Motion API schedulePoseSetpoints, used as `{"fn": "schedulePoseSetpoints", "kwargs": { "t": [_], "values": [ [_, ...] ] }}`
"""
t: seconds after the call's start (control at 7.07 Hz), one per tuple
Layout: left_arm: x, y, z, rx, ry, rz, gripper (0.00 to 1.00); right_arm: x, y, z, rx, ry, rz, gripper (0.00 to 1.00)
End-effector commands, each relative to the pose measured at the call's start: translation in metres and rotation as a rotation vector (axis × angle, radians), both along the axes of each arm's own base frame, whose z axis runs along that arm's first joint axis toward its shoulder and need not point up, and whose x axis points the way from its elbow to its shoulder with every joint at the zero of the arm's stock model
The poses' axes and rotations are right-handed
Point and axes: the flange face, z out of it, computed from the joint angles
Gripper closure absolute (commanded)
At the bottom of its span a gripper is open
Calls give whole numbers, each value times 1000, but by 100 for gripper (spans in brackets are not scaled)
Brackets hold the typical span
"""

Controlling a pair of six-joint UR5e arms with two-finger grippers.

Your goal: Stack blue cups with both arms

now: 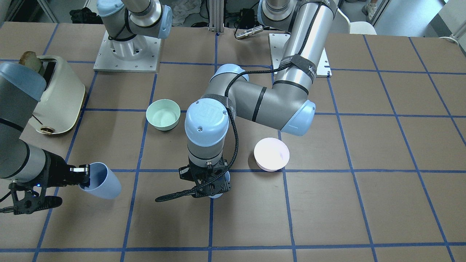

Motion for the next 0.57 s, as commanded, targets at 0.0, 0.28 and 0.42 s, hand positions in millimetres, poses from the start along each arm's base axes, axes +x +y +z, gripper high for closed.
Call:
{"fn": "schedulePoseSetpoints", "kwargs": {
  "t": [0.0,0.28,0.42],
  "values": [
    [-6,4,-4,2,-6,-8,1,3,2,3,15,-8,3,100],
    [2,11,38,-10,-7,-6,0,11,5,15,15,-4,0,100],
    [20,18,70,21,-20,12,0,21,7,21,10,-1,-10,100]
  ]
}}
